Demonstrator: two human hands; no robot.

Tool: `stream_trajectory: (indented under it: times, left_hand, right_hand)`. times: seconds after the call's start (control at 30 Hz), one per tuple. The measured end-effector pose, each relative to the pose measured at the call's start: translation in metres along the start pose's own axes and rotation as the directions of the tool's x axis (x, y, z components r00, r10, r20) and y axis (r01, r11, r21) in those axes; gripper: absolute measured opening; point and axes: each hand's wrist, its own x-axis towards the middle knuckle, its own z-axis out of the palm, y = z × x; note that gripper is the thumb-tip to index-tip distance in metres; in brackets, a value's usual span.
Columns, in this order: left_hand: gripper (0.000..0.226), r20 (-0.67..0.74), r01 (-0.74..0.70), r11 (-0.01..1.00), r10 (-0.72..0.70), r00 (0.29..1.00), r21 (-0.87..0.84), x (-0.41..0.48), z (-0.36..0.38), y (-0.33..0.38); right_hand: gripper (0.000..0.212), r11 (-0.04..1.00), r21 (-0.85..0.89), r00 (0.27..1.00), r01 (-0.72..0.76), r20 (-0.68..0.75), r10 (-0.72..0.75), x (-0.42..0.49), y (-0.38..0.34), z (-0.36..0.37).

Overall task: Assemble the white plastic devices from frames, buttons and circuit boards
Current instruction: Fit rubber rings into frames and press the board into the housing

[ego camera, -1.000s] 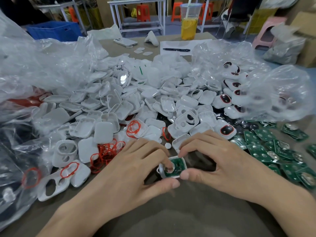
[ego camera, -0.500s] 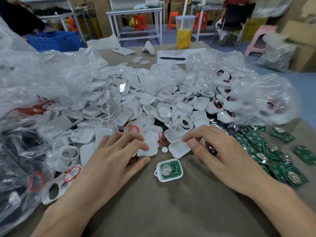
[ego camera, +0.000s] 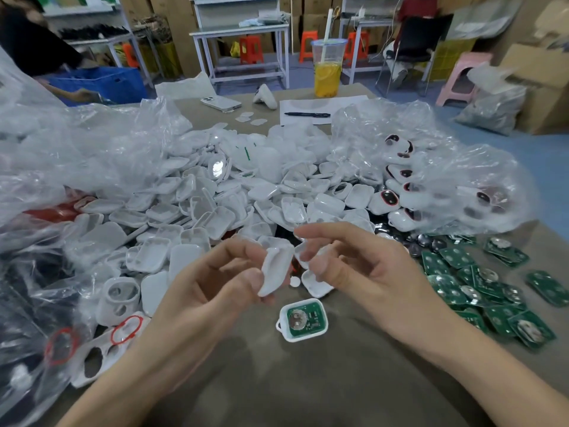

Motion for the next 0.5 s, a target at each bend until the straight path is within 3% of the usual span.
stream_trajectory:
  times: [0.23, 0.5]
  left_hand:
    - [0.036, 0.058, 0.027, 0.997, -0.022, 0.998, -0.079, 0.002, -0.002, 0.000]
    - [0.034, 0.144, 0.126, 0.935, -0.082, 0.986, -0.330, 0.004, 0.007, 0.009]
  right_hand:
    - [0.006, 0.990, 0.140, 0.999, 0.024, 0.036, -0.029, 0.017, -0.006, 0.015]
    - [0.011, 0.979, 0.200, 1.000, -0.024, 0.023, 0.020, 0.014, -0.003, 0.014]
